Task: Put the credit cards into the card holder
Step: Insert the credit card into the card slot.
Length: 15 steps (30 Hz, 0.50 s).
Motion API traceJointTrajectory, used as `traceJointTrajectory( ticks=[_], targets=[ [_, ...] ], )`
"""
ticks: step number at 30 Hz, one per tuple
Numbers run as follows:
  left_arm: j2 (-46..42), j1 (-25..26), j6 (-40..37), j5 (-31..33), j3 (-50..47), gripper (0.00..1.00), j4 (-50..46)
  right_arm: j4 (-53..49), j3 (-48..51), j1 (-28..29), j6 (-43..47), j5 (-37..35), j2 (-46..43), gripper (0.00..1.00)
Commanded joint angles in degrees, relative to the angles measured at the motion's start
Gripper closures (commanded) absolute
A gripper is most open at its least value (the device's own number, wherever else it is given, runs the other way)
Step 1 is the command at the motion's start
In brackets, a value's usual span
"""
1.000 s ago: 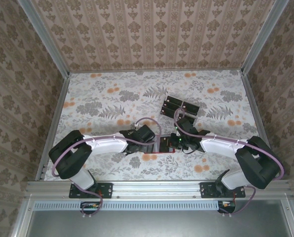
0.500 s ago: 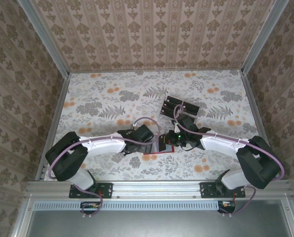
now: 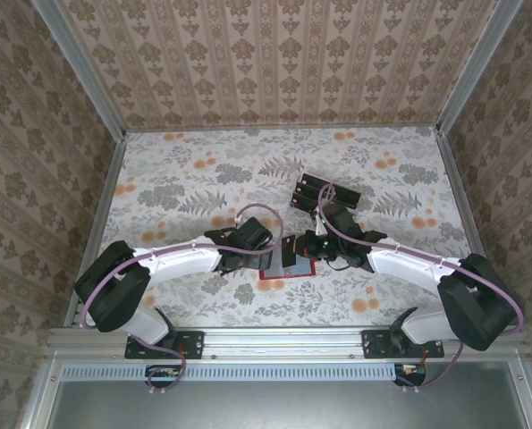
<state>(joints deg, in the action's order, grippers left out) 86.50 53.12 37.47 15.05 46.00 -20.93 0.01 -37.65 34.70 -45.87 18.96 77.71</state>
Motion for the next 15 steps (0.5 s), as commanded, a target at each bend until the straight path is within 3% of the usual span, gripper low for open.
traceJointTrajectory(
  ticks=[1, 15],
  targets=[
    [-1.2, -0.4, -1.5, -1.3, -0.8, 0.0, 1.5, 3.9, 1.5, -0.4, -0.9, 1.6, 0.7, 1.0],
    [0.3, -0.4, -0.6, -1.0, -3.1, 0.0, 0.8, 12.0, 6.0, -1.6, -1.6, 3.0, 4.2, 1.0]
  ],
)
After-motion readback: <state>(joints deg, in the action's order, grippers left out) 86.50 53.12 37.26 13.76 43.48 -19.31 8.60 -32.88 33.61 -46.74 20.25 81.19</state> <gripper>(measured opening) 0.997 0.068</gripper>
